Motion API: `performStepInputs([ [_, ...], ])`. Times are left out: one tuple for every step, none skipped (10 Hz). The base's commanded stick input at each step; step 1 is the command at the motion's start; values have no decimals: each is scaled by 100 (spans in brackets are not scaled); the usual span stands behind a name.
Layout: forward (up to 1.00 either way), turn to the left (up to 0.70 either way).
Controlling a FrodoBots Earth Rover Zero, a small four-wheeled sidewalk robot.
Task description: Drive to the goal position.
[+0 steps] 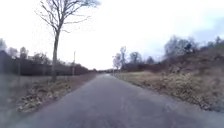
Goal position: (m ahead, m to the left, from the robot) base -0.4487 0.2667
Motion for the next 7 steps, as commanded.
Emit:
performStepInputs([
  [50, 1],
  [50, 1],
  [50, 1],
  [50, 1],
  [50, 1],
  [50, 1],
  [50, 1],
])
